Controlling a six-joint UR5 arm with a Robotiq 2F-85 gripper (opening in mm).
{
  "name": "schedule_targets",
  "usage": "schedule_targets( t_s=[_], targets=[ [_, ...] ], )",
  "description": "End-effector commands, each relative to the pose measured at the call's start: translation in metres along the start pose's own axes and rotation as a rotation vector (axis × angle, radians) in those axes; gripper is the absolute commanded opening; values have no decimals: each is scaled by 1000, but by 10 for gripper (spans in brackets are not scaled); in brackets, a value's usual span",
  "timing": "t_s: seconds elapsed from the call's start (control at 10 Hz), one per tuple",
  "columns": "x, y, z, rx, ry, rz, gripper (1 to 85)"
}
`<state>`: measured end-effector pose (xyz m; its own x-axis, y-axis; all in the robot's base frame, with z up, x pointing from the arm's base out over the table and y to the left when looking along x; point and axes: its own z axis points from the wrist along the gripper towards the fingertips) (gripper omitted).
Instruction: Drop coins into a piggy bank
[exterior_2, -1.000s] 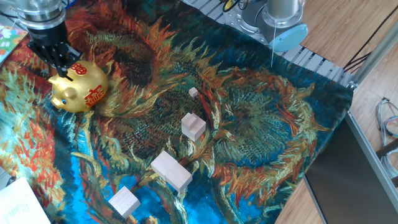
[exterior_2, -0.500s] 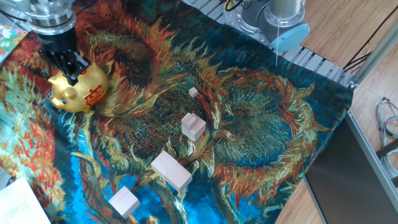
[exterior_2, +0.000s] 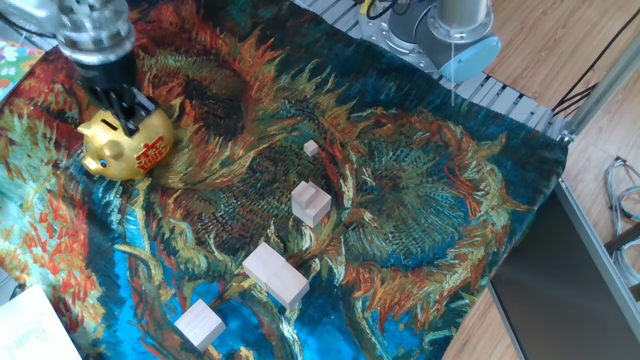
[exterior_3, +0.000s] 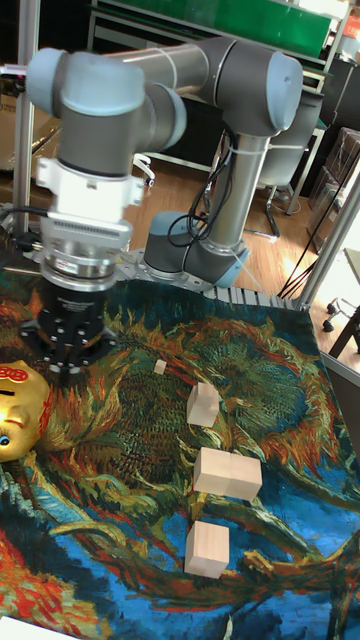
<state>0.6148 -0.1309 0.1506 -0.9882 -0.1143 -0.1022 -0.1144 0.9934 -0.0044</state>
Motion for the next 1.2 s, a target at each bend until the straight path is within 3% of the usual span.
schedule_targets(
  t_s=[0.0, 0.1, 0.4, 0.5, 0.6, 0.7, 0.8, 0.9, 1.1],
  targets=[
    [-7, 55, -3, -13, 11, 116, 13],
    [-9, 48, -5, 6, 3, 107, 13],
    [-8, 55, -5, -19, 6, -24, 13],
    [-16, 55, -5, -18, -24, -7, 13],
    [-17, 73, 6, -67, -37, 48, 13],
    [-20, 83, 21, -47, -41, 72, 13],
    [-18, 93, 35, -34, -16, 70, 13],
    [-14, 90, 37, -26, 1, 38, 13],
    [-21, 102, 37, -69, -24, 31, 13]
  ],
)
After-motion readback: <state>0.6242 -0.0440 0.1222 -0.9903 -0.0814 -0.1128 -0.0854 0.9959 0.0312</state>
